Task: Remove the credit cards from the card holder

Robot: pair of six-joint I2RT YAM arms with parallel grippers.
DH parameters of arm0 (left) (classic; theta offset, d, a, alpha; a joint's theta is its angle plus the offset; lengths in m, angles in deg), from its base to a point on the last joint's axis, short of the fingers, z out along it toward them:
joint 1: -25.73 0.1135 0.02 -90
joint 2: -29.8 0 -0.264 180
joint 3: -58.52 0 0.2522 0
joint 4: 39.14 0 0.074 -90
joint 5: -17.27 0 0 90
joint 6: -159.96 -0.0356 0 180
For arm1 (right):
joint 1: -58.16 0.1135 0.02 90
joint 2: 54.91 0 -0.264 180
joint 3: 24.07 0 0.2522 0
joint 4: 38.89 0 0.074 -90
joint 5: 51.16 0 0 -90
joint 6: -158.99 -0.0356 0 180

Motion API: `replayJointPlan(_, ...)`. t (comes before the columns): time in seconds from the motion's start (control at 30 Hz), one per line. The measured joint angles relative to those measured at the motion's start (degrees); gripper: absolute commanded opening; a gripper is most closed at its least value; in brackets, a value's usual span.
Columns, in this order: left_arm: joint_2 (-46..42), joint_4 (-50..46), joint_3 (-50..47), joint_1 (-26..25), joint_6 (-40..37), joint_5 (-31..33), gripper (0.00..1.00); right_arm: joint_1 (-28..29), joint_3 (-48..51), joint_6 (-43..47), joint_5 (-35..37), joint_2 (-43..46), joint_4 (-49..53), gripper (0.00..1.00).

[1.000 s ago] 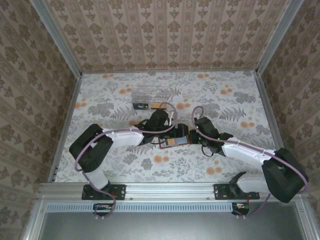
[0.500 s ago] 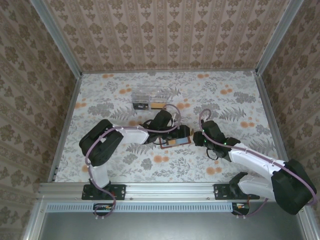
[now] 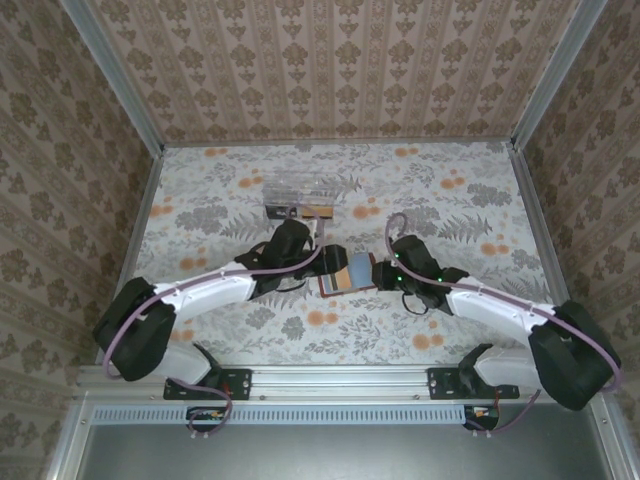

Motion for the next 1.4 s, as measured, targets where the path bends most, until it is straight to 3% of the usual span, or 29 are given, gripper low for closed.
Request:
replayJointPlan(0.2, -1.51, -2.69, -6.12, 1.84, 0.15, 2.38, 0.0, 1.55, -5.44, -0.44, -5.79, -10.38, -4.81, 0.16)
replayJointPlan(0.5, 4.52, -0.04, -6.69, 2.21, 0.48, 1.29, 0.0, 1.55, -8.41, -2.12, -9.16, -20.04, -6.6, 0.16)
replayJointPlan(1.4, 12.0, 3.58, -4.24, 2.19, 0.9, -0.96, 0.0, -0.11, -10.05, -4.37, -11.41, -23.85, -9.11, 0.18)
